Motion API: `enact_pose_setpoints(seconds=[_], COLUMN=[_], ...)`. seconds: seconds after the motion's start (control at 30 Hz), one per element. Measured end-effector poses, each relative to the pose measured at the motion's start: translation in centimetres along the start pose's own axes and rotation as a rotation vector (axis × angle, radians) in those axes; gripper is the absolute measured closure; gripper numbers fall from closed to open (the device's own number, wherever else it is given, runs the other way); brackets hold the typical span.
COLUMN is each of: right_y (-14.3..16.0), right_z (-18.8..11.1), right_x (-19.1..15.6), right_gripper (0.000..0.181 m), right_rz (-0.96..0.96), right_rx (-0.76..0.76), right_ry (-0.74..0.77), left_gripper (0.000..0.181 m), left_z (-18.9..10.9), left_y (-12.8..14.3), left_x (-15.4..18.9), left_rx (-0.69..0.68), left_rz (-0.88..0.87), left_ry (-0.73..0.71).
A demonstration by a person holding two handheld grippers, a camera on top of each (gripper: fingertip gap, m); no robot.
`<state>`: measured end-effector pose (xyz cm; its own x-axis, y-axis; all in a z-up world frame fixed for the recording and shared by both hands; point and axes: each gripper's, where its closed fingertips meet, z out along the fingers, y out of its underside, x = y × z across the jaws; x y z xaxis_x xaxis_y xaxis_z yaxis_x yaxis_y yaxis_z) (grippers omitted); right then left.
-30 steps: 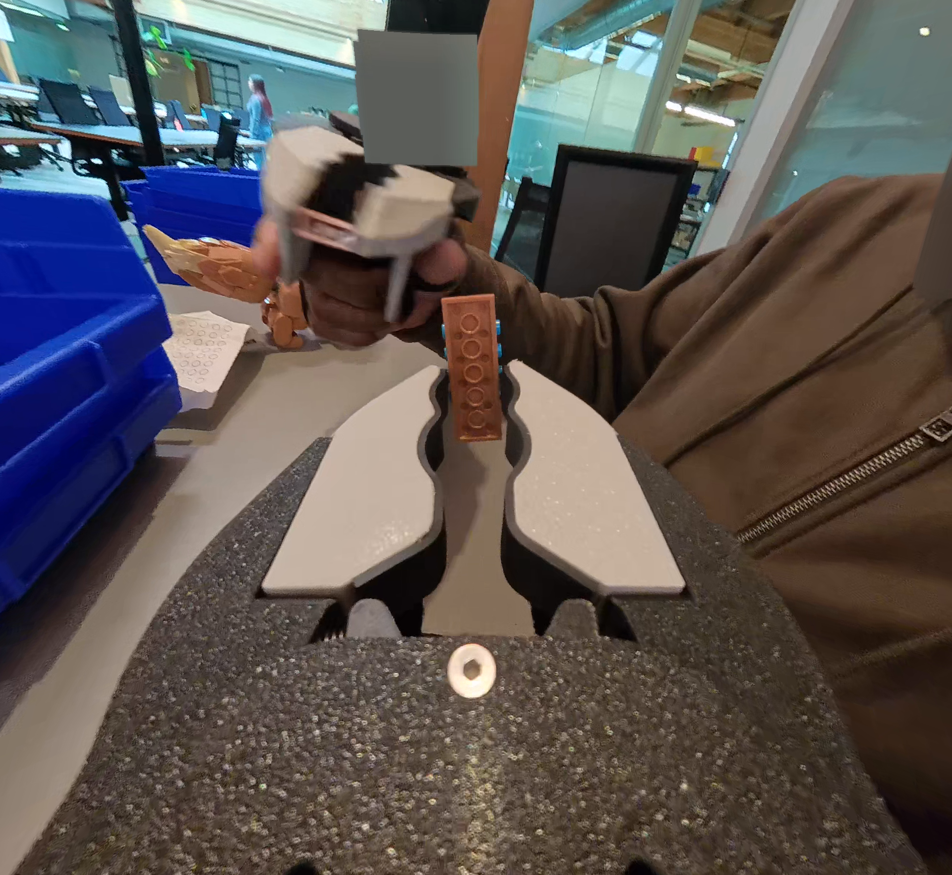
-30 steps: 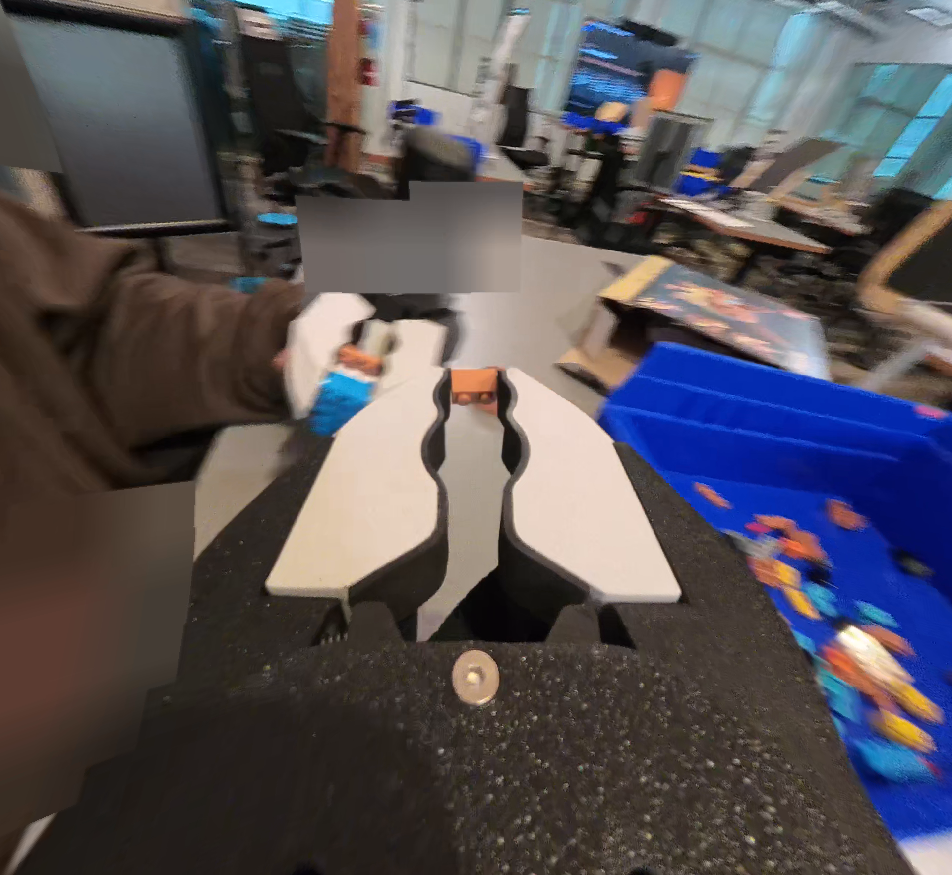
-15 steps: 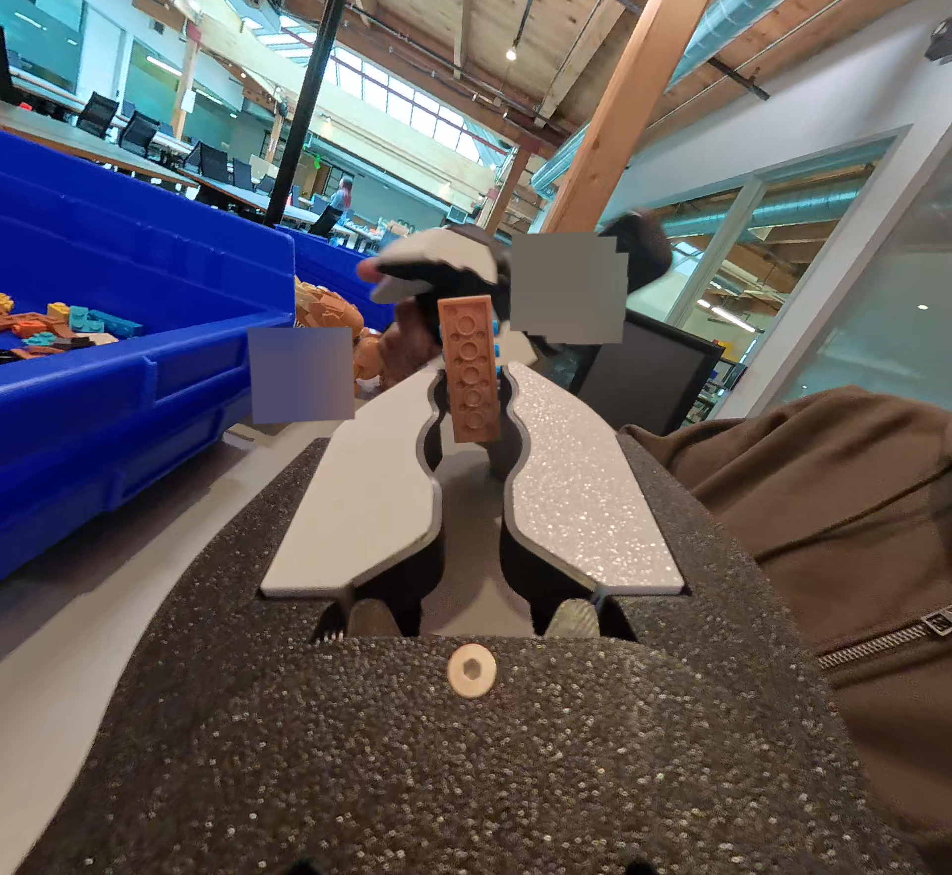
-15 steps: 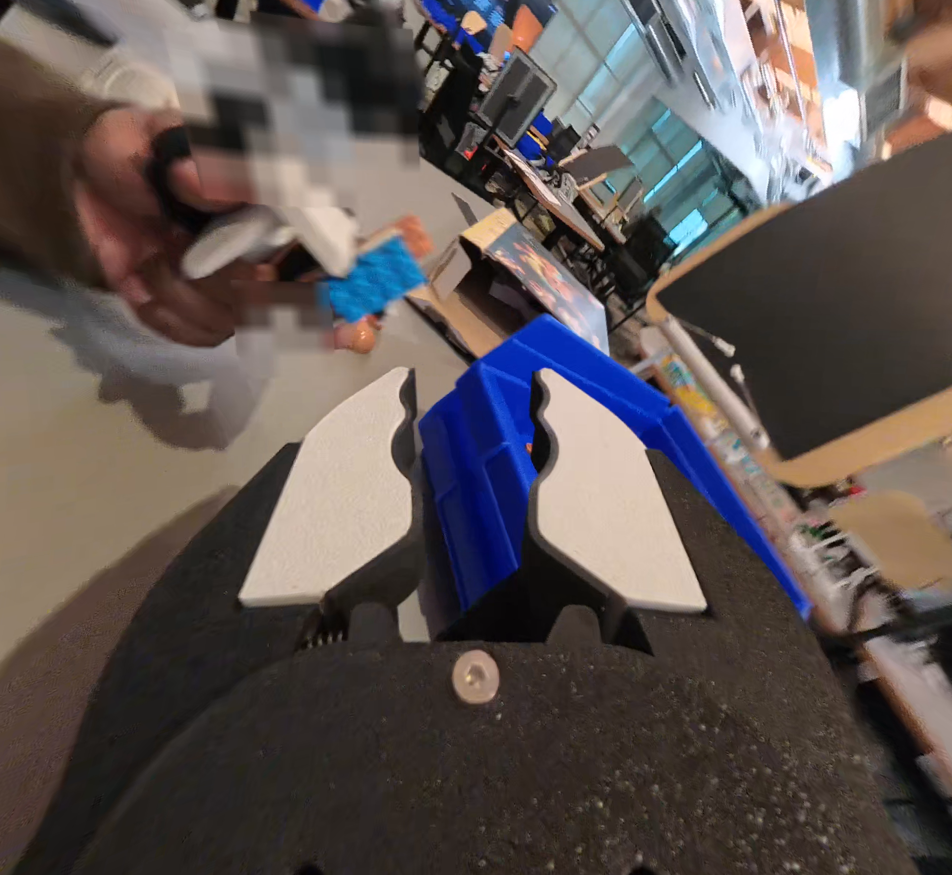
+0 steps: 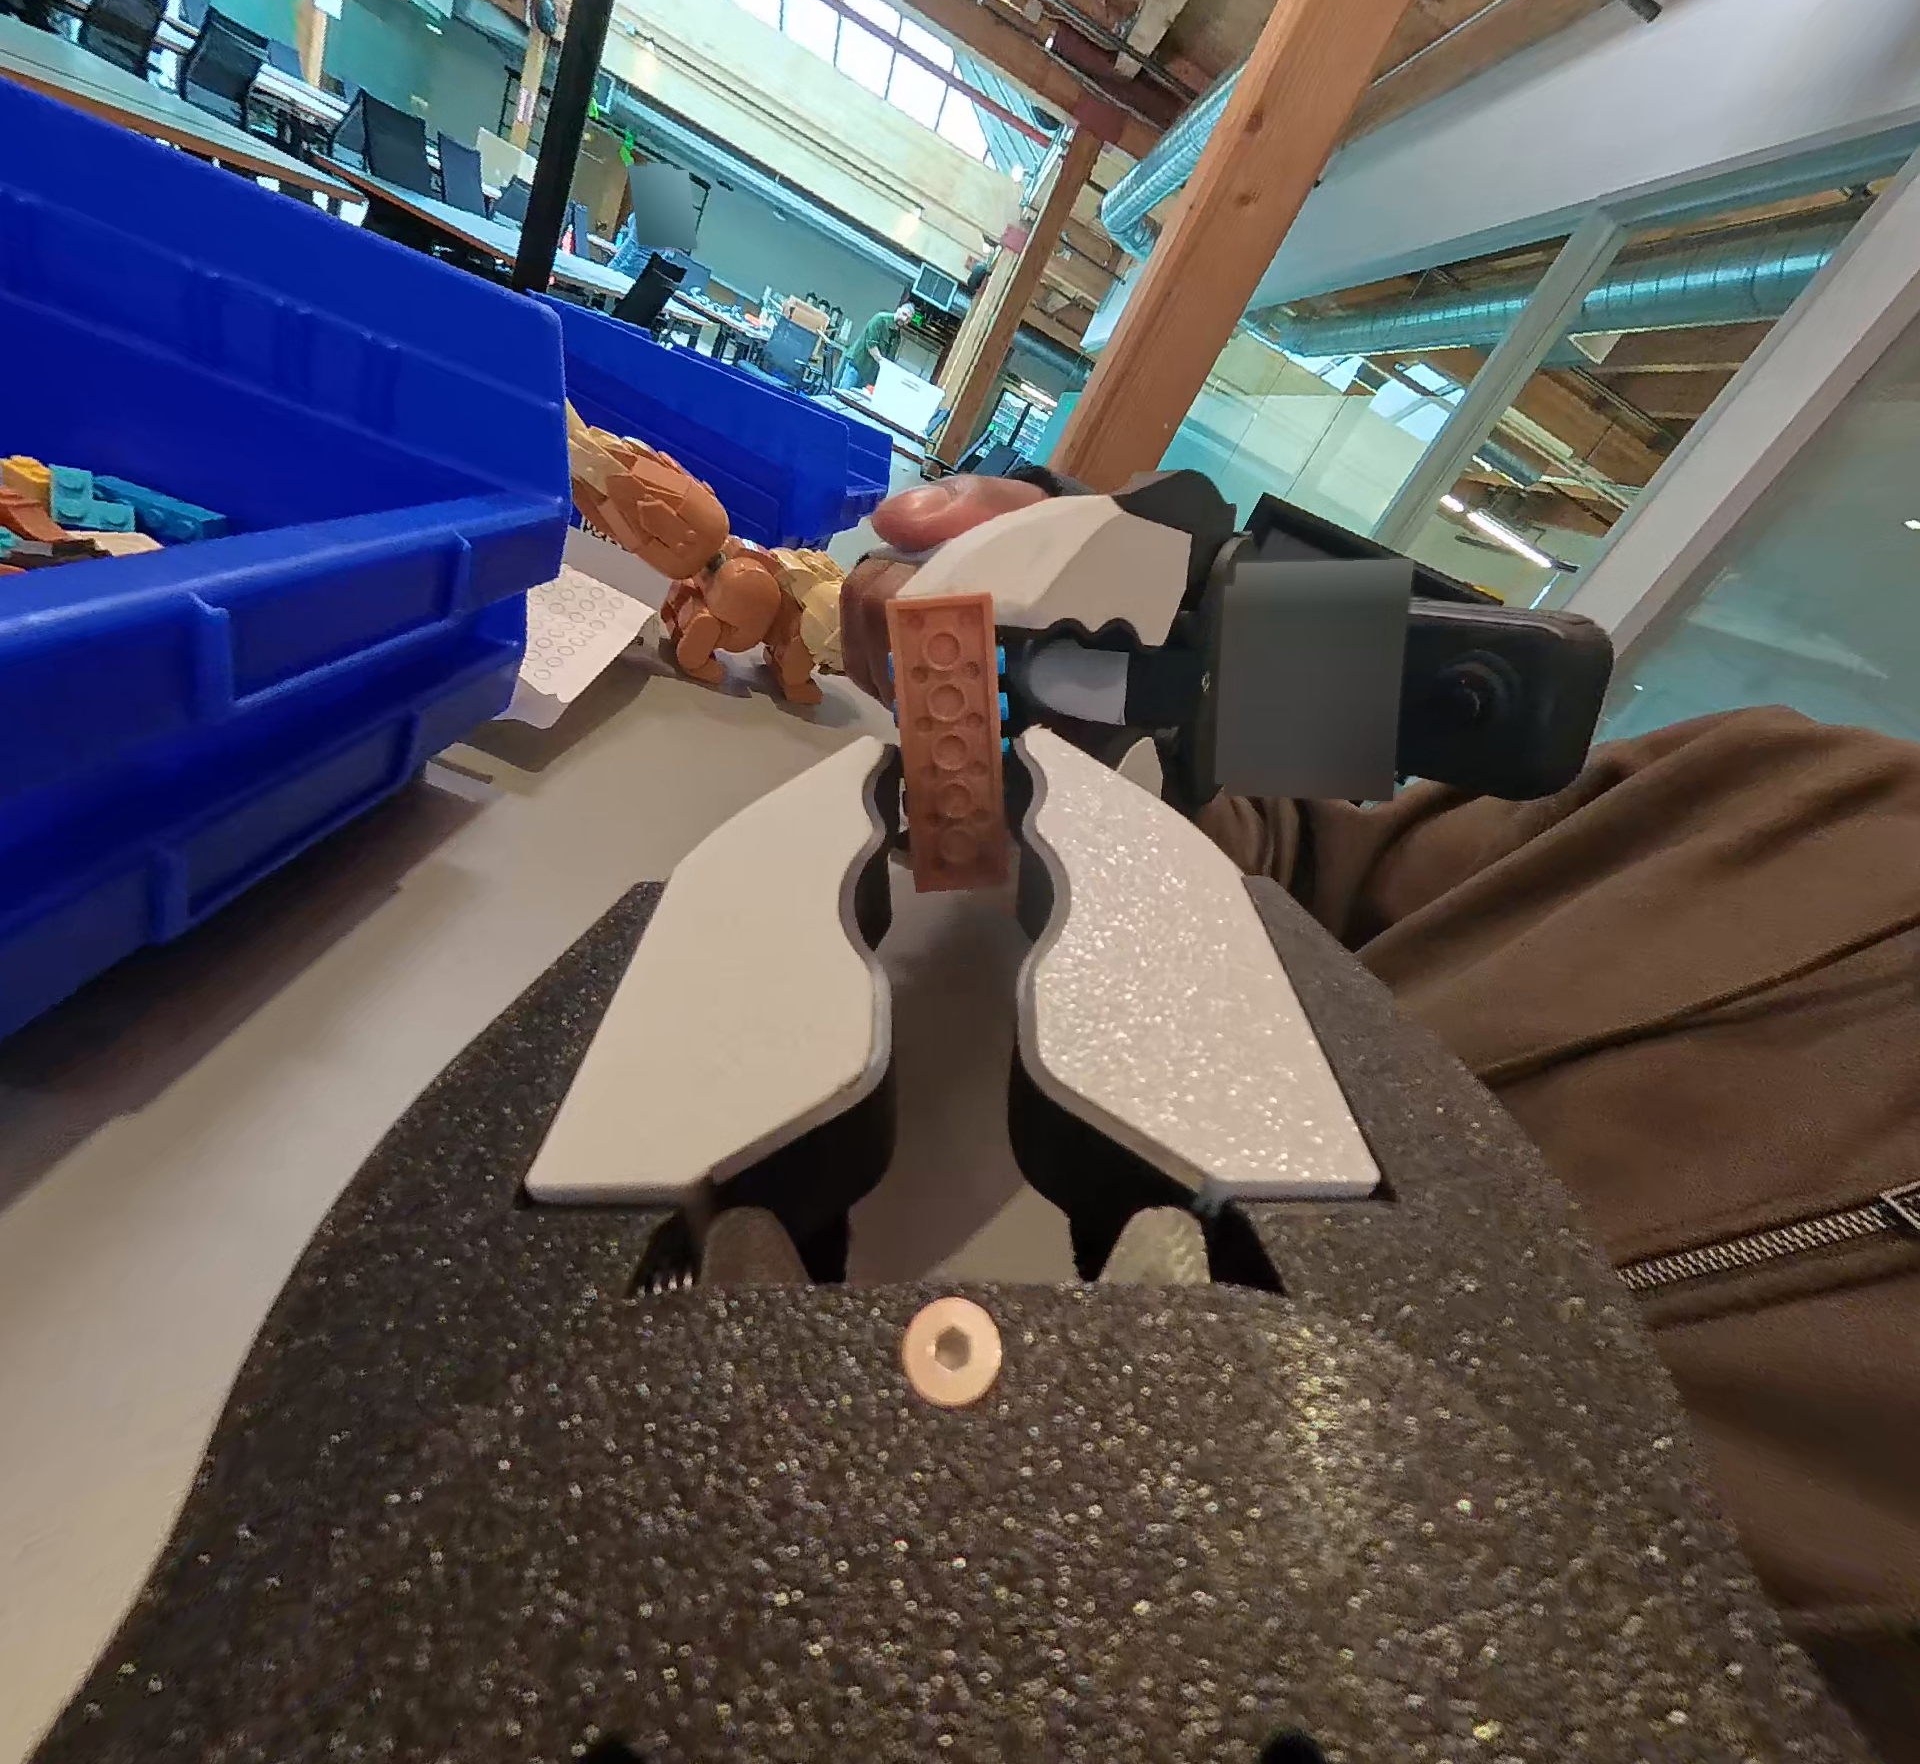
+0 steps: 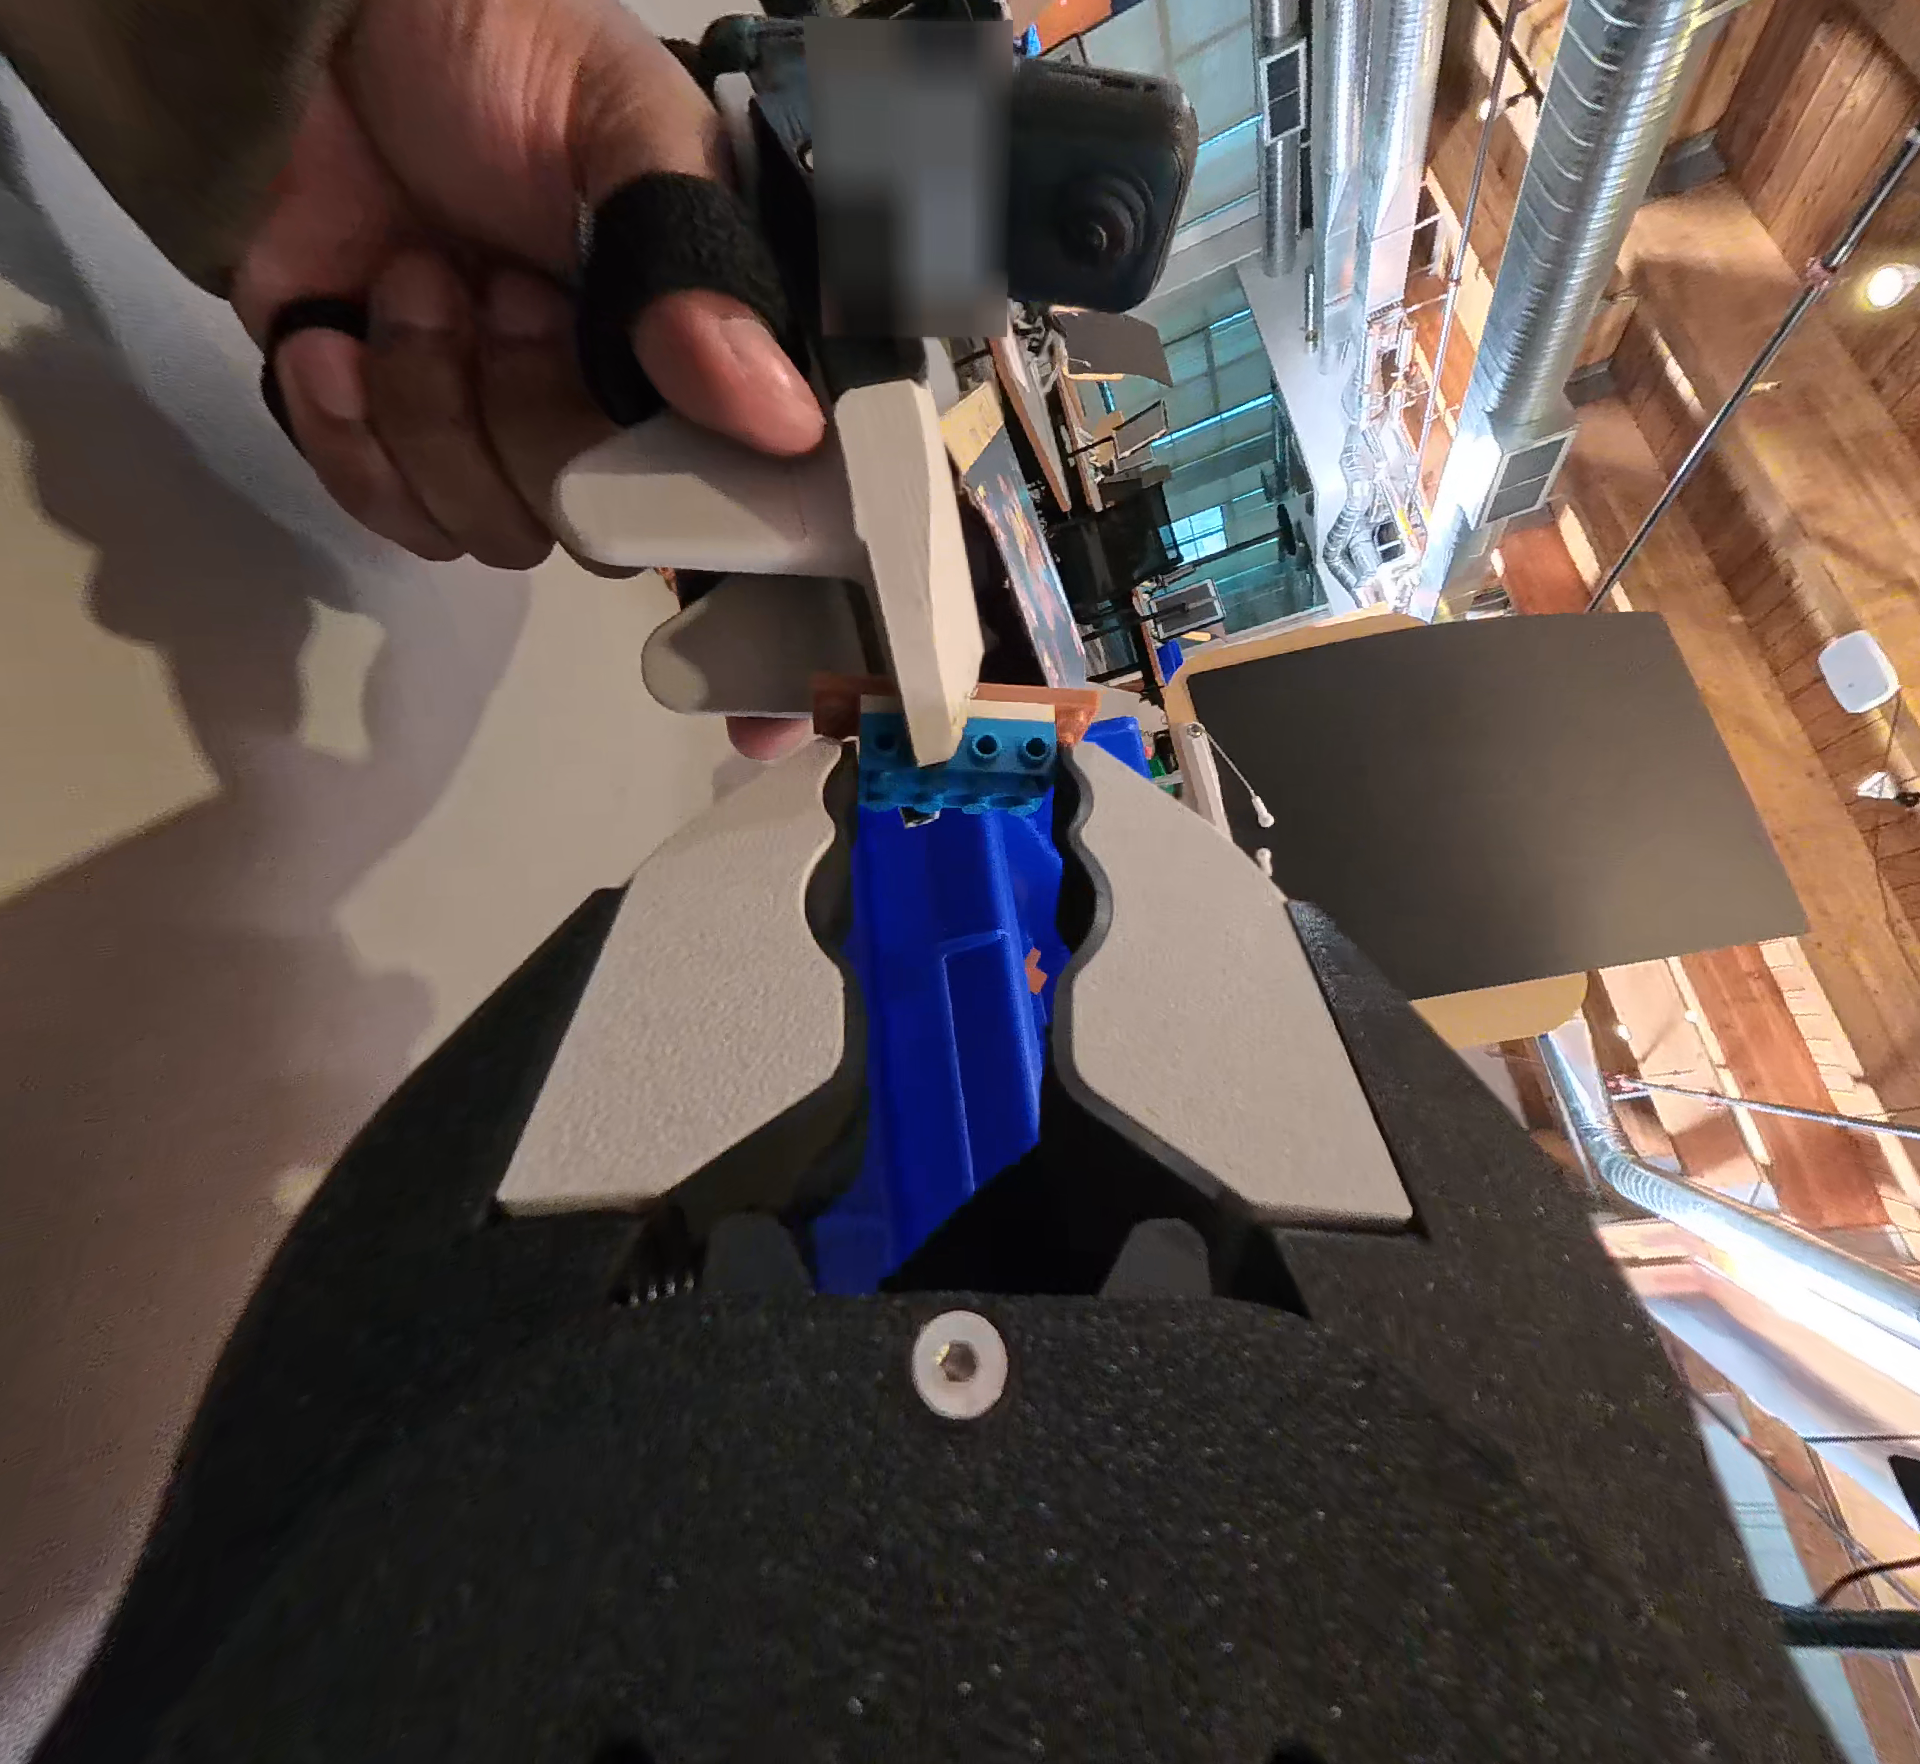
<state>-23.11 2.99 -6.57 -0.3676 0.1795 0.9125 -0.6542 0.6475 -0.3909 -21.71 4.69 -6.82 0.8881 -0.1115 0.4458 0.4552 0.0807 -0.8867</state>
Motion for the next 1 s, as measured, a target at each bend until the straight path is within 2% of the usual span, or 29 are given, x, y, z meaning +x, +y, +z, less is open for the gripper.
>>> enact_pose_setpoints(seconds=[0.23,0.5,0.7,0.83,1.0], right_y=[0.4,0.2,0.3,0.6,0.5], right_z=[-0.4,-0.7,-0.4,-0.4,-1.0], right_x=[0.1,0.0,-0.1,-0.6,-1.7], right_gripper=[0.145,0.146,0.143,0.145,0.146], right_rz=[0.054,0.056,-0.013,-0.051,-0.004], right_rx=[-0.013,-0.015,-0.065,-0.083,-0.036], right_ry=[-0.024,-0.027,0.008,-0.011,-0.133], left_gripper=[0.161,0.164,0.165,0.165,0.164], left_z=[-0.4,0.1,-0.2,-0.1,0.0], left_y=[-0.9,-0.2,-0.2,0.6,1.8], left_x=[-0.3,0.2,-0.1,-0.4,-0.1], left_rx=[0.051,-0.005,-0.014,-0.081,-0.212], left_rz=[0.009,0.065,0.07,0.087,0.183], left_ry=[-0.028,-0.016,-0.045,-0.071,-0.083])
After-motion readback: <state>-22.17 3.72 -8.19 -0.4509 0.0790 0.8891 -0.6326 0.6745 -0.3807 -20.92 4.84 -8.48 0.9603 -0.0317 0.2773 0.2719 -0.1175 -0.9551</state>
